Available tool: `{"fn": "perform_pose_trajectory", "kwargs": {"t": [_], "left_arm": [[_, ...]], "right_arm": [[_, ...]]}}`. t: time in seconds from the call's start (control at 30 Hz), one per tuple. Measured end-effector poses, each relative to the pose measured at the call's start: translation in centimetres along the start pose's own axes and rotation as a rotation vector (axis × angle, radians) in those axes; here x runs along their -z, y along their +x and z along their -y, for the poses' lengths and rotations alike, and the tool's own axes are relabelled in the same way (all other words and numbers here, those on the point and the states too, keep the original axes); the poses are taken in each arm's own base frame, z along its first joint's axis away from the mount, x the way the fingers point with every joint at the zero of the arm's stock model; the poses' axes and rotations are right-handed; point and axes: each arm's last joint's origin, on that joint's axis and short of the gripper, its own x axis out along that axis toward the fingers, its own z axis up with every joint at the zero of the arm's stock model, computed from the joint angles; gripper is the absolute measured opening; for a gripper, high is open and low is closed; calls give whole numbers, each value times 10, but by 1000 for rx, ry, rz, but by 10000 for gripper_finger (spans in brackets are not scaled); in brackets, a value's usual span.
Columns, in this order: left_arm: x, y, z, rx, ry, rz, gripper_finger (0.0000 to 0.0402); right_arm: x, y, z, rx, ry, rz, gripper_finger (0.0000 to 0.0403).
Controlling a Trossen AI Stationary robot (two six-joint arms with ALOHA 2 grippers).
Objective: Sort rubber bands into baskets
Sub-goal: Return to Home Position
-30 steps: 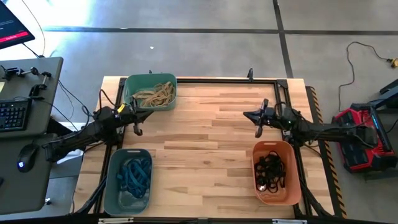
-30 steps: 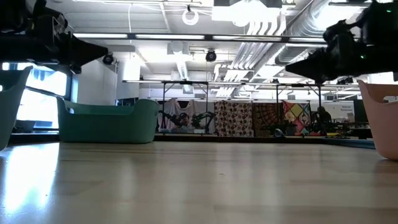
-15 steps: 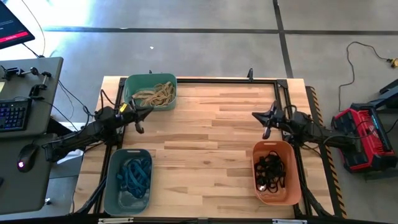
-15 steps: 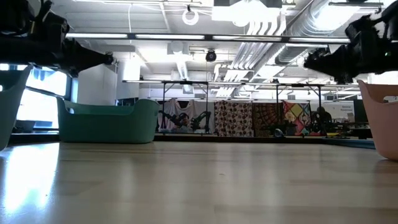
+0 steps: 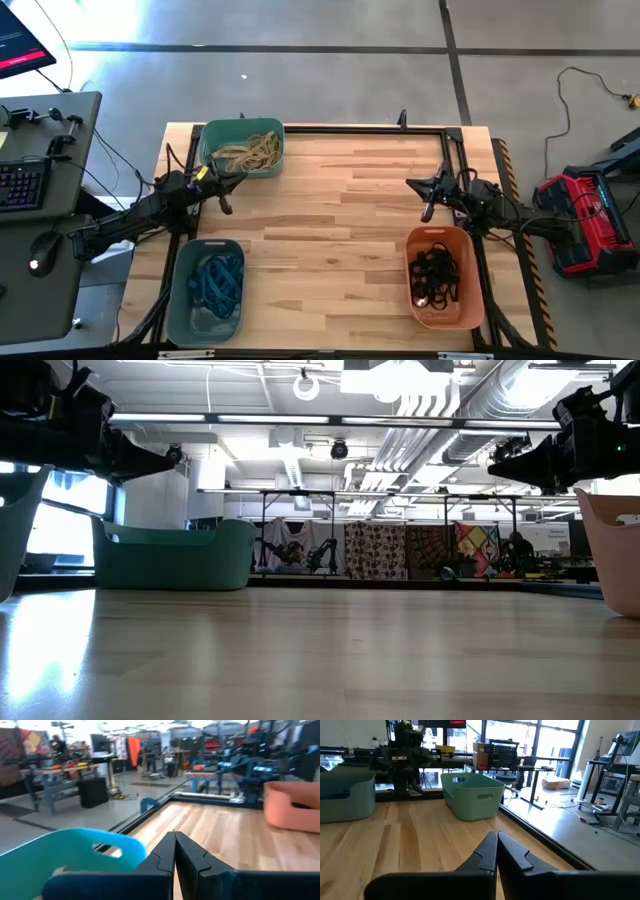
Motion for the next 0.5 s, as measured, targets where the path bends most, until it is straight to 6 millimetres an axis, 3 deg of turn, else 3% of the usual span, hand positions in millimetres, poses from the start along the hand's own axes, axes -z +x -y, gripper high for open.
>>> {"fn": "perform_pose_trajectory", "kwargs": {"t": [0.13,0.5], "left_arm": [[1,0,-1,-46,8,-16,0],[3,1,-1,-33,-19,-36,0]], "right_arm": [[1,1,0,-2,-85,-18,0],[1,1,0,-1,-53,-19,0]]}}
